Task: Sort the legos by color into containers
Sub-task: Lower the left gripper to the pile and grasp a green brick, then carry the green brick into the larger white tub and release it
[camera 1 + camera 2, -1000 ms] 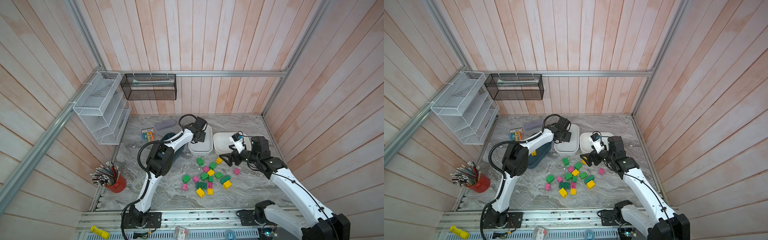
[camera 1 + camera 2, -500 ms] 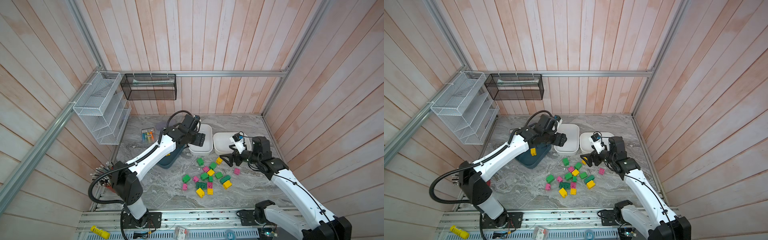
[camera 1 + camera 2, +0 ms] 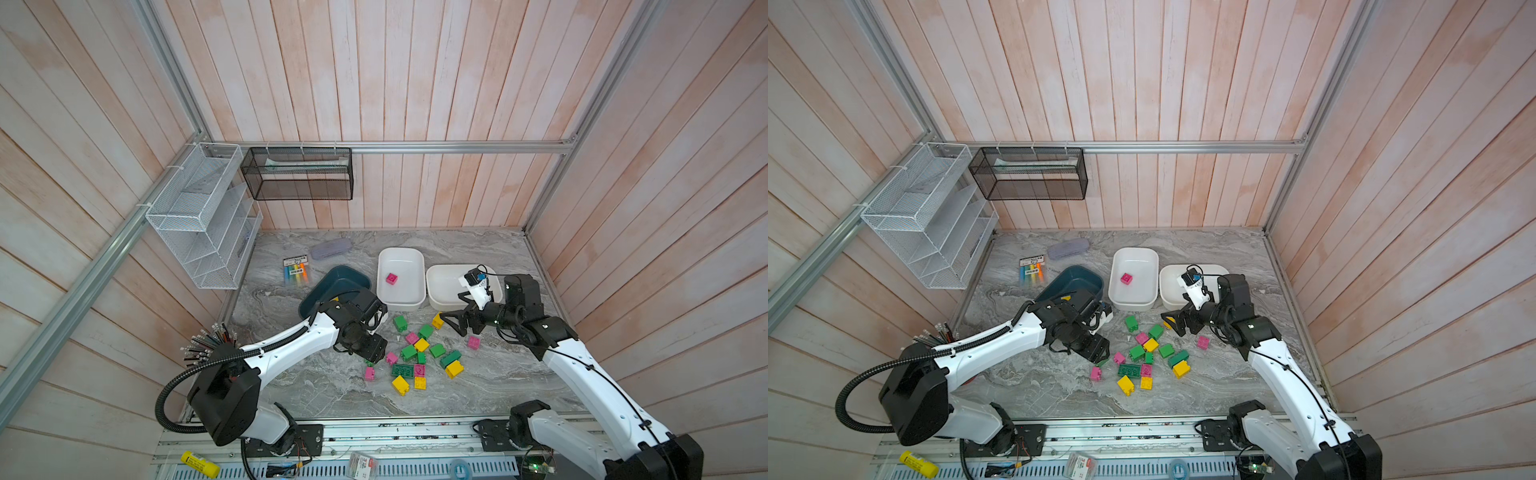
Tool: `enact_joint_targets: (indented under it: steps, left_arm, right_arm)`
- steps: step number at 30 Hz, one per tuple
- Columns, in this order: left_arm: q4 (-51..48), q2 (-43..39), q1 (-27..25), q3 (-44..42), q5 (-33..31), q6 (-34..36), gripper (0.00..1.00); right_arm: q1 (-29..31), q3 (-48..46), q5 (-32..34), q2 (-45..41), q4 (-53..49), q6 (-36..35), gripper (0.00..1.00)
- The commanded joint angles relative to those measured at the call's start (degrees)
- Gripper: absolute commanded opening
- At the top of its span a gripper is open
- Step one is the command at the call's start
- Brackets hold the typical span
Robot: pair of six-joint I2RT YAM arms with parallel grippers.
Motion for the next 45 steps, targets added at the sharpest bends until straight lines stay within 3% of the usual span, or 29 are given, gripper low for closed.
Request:
enact_joint_targets:
  steps: [1,6,21,23,26,31,37,45]
  left_arm:
    - [4.09,1.94,-0.42,-1.63,-0.14,2.89,0.71]
    - [4.64,6.07,-1.36,-0.74,-4.19,4.31,0.69]
    - [4.04,13.39,-3.5,0.72,-9.78,3.29,0.49]
    - [3.91,13.64,-3.58,0.78,-9.52,3.11,0.4]
    - [3.83,12.54,-3.6,1.04,-10.16,2.65,0.11]
    - [-0.66,10.72,-3.5,7.11,-11.44,1.74,0.17]
    - [-4.11,13.57,-3.51,21.25,-8.16,0.63,0.18]
    - [-0.51,27.46,-3.6,43.45,-3.38,-2.66,0.18]
  right_arm:
    - [-0.45,-1.2,-1.59,-0.82,-1.52,-1.14,0.98]
    - [-0.93,-1.53,-1.35,-1.08,-2.4,-1.94,0.98]
    - [-1.86,-1.07,-0.8,-0.88,-4.07,-3.06,0.98]
    - [-1.98,-0.74,-0.68,-0.74,-4.12,-3.31,0.98]
    - [-2.17,-0.2,-0.57,-0.37,-4.34,-3.36,0.98]
    - [-2.46,0.59,-0.41,0.21,-3.95,-3.57,0.98]
    - [-4.1,2.13,0.59,1.03,-3.81,-3.94,0.98]
    - [-9.84,3.18,2.21,0.66,-3.81,-3.95,0.98]
